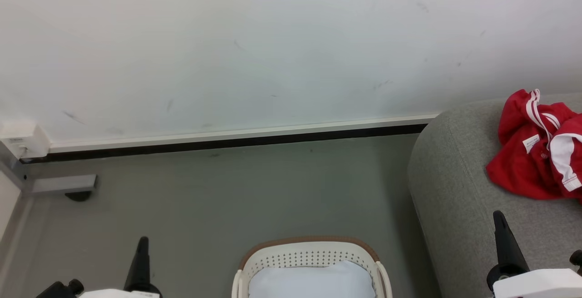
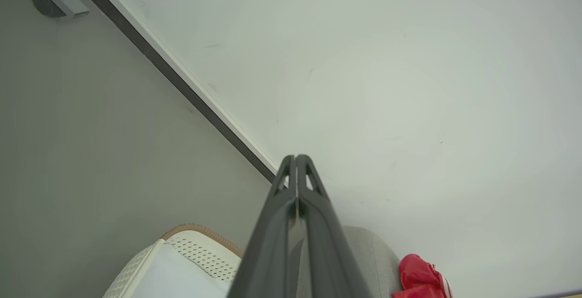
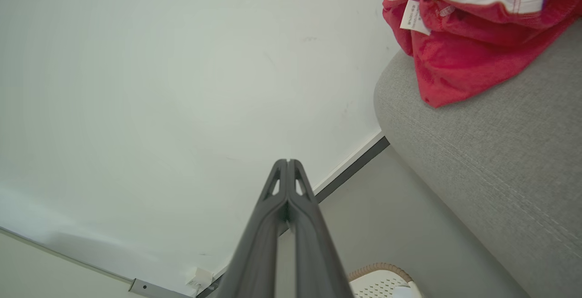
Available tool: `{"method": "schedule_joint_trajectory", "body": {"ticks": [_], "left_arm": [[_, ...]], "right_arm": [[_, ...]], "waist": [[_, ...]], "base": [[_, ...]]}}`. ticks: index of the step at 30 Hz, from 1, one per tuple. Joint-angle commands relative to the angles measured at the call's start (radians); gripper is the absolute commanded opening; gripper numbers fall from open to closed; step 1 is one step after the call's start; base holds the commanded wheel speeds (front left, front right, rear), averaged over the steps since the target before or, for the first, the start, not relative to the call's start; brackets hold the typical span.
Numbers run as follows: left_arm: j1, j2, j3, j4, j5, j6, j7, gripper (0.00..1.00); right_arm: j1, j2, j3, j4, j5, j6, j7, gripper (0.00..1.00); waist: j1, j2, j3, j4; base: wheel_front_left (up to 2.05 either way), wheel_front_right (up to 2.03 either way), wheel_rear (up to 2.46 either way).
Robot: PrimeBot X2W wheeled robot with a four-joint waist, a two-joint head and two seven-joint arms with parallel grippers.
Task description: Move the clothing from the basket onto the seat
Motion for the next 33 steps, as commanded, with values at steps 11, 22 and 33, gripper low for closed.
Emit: {"method": "schedule_joint_trajectory", "body": {"ticks": [11, 22, 33], "left_arm": [[-0.033, 0.01, 0.01, -0.01, -0.142, -0.011, 0.039, 0.0], [-0.045, 0.011, 0.016, -0.008, -0.248, -0.017, 0.07, 0.0], [-0.053, 0.012, 0.022, -0.006, -0.348, -0.021, 0.096, 0.0]], "right_arm": [[-0.018, 0.0, -0.032, -0.013, 0.134, -0.001, 0.034, 0.0], [-0.018, 0.004, -0.055, -0.013, 0.236, -0.001, 0.062, 0.0], [-0.018, 0.007, -0.075, -0.013, 0.326, -0.001, 0.087, 0.0]], "waist": [[0.0, -0.0001, -0.001, 0.011], [0.0, -0.0001, -0.002, 0.022], [0.0, -0.0001, -0.002, 0.032]], "base": [[0.0, 0.0, 0.0], [0.0, 0.0, 0.0], [0.0, 0.0, 0.0]]}}
